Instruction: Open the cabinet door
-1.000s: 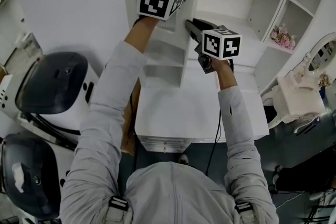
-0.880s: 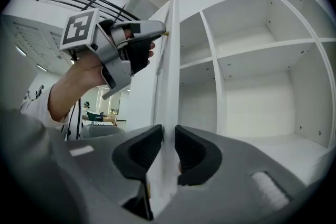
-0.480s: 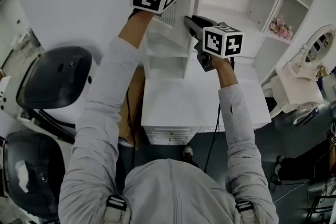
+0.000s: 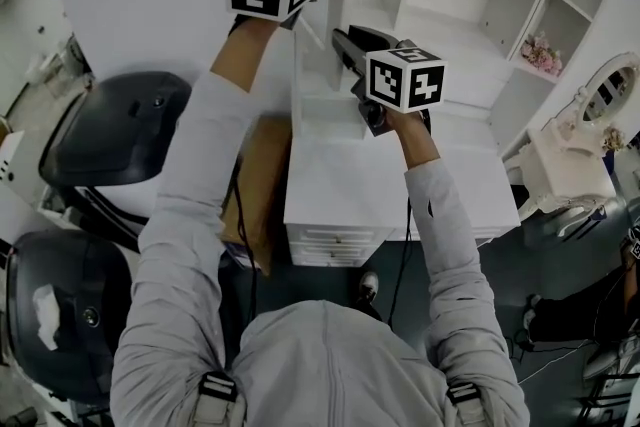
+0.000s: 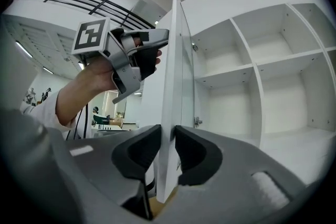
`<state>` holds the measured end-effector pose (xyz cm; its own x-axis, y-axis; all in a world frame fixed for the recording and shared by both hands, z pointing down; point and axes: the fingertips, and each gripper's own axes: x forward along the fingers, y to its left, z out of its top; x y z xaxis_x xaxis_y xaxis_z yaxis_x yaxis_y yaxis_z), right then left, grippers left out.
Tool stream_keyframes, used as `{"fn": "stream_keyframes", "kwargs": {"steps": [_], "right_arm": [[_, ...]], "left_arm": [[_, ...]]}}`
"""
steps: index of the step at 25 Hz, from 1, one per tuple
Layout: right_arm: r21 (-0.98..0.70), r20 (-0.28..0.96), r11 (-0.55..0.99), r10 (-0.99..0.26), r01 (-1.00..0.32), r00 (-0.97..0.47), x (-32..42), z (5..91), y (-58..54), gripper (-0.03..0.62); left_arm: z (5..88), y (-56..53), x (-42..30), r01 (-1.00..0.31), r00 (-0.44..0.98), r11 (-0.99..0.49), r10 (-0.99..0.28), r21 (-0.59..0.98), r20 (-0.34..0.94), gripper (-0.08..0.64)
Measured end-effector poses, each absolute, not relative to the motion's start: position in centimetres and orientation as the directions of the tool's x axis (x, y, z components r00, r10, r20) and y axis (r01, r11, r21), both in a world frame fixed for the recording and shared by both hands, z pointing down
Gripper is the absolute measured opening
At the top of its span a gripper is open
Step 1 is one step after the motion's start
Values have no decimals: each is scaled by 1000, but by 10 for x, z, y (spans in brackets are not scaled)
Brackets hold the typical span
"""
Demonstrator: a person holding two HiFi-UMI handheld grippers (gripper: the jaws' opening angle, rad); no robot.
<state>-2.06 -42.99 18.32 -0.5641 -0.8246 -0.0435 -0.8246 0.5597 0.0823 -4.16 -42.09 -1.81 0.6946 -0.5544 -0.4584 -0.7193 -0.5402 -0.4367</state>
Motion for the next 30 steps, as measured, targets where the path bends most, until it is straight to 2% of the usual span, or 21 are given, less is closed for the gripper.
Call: {"fn": "stream_keyframes", "kwargs": {"steps": [5, 9, 12, 14, 16, 21, 25, 30], "right_arm": [[113, -28, 562, -823, -819, -568, -58, 184, -425, 98], [107, -4, 585, -808, -804, -589, -80, 187, -426, 107], [103, 3, 617, -785, -780, -620, -98, 185, -426, 122], [145, 11, 616, -783, -774, -622, -103, 187, -420, 129], [229, 10, 585, -800, -778, -599, -97, 187, -411, 129], [277, -22, 522, -836, -807, -548, -45, 189, -383, 125], [247, -46, 451, -879, -858, -475, 28, 202, -354, 79], [238, -52, 342, -930, -909, -364, 116, 222, -313, 31]], "left_arm": [[-14, -421, -81, -757, 653, -527, -593, -385, -471, 114], [0, -427, -105, -772, 635, -513, -629, -375, -447, 51], [5, -427, -120, -776, 631, -502, -640, -382, -439, 50], [8, -424, -132, -789, 614, -487, -650, -375, -447, 13], [14, -422, -144, -799, 601, -482, -659, -359, -453, 15], [49, -401, -147, -797, 593, -422, -681, -432, -429, 15], [83, -362, -112, -774, 604, -359, -665, -522, -438, 16], [139, -336, -30, -702, 702, -515, -615, -492, -358, 17]]}}
